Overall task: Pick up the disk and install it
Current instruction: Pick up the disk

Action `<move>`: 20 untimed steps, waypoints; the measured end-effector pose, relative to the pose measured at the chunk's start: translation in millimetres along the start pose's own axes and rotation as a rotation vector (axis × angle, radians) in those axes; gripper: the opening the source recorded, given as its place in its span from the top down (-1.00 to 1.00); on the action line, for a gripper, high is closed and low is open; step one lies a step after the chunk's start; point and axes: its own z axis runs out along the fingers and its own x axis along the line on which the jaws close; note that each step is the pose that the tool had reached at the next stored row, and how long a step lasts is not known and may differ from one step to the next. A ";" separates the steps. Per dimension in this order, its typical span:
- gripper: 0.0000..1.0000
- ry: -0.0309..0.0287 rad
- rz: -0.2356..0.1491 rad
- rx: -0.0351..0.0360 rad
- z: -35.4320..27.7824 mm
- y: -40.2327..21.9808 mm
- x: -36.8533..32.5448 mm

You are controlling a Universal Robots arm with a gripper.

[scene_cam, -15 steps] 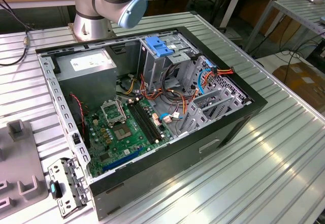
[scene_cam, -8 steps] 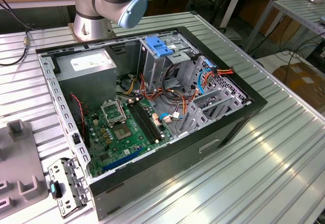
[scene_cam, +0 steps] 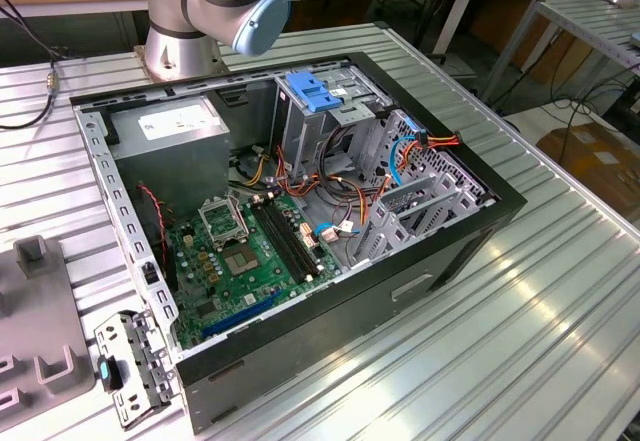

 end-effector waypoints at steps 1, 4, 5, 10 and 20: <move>0.26 0.0000 0.000 0.0001 -0.1 0.0 0.0; 0.26 0.0000 0.000 -0.0001 -2.0 -0.1 0.0; 0.26 0.0000 0.000 0.0000 -2.9 -0.1 0.0; 0.26 0.0000 0.000 0.0000 -10.0 -0.2 -0.1; 0.26 0.0002 0.000 -0.0001 -29.8 -0.5 -0.3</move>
